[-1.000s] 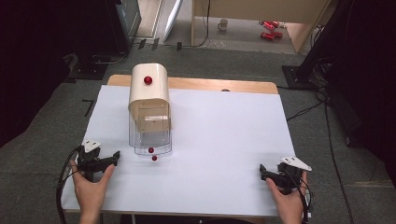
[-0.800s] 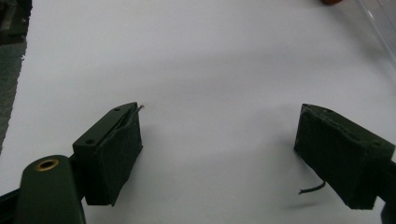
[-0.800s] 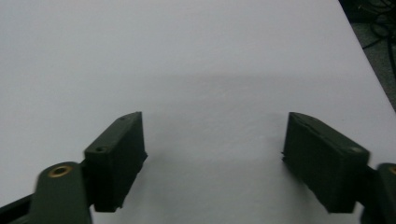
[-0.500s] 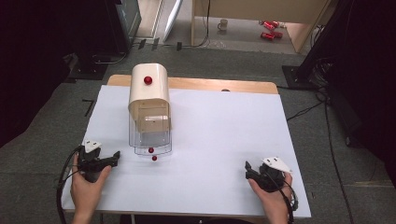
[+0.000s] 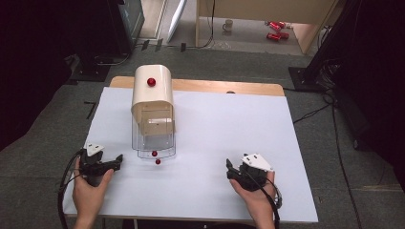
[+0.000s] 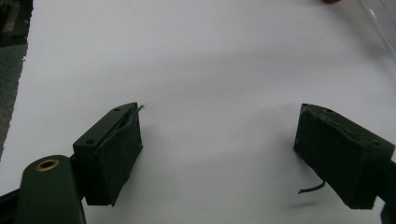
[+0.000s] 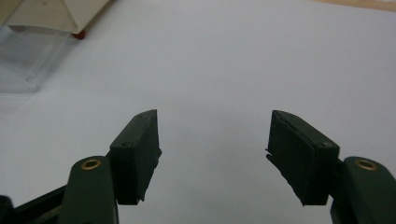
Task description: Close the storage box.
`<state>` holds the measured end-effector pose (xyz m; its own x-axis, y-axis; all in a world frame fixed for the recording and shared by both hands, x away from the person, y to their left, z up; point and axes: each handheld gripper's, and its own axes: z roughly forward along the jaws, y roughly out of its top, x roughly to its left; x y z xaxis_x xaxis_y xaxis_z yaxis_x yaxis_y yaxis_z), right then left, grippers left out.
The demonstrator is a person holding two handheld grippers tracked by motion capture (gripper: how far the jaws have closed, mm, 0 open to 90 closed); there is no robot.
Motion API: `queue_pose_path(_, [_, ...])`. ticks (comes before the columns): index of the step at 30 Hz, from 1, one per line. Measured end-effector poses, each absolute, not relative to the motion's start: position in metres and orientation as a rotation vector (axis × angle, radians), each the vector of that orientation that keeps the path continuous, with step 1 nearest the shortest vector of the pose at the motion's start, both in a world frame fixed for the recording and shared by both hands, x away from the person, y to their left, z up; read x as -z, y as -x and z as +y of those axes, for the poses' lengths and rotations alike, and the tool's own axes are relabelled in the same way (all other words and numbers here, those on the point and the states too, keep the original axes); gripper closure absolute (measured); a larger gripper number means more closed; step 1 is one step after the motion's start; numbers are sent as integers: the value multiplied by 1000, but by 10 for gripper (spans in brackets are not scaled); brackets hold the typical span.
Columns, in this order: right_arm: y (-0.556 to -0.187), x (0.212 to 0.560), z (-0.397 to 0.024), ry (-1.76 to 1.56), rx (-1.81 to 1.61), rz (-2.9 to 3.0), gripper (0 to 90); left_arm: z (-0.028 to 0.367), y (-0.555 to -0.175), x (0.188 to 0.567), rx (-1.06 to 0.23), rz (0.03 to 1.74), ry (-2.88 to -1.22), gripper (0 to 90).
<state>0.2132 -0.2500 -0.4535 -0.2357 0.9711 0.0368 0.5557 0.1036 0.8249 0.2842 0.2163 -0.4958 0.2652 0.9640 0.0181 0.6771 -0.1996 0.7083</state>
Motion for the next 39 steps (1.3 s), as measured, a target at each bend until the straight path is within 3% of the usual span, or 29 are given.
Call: queue_pose_path(39, [-219,437,-124,-1270,-1248,2063,562,216,-284,496,-635,1479,-1957,149])
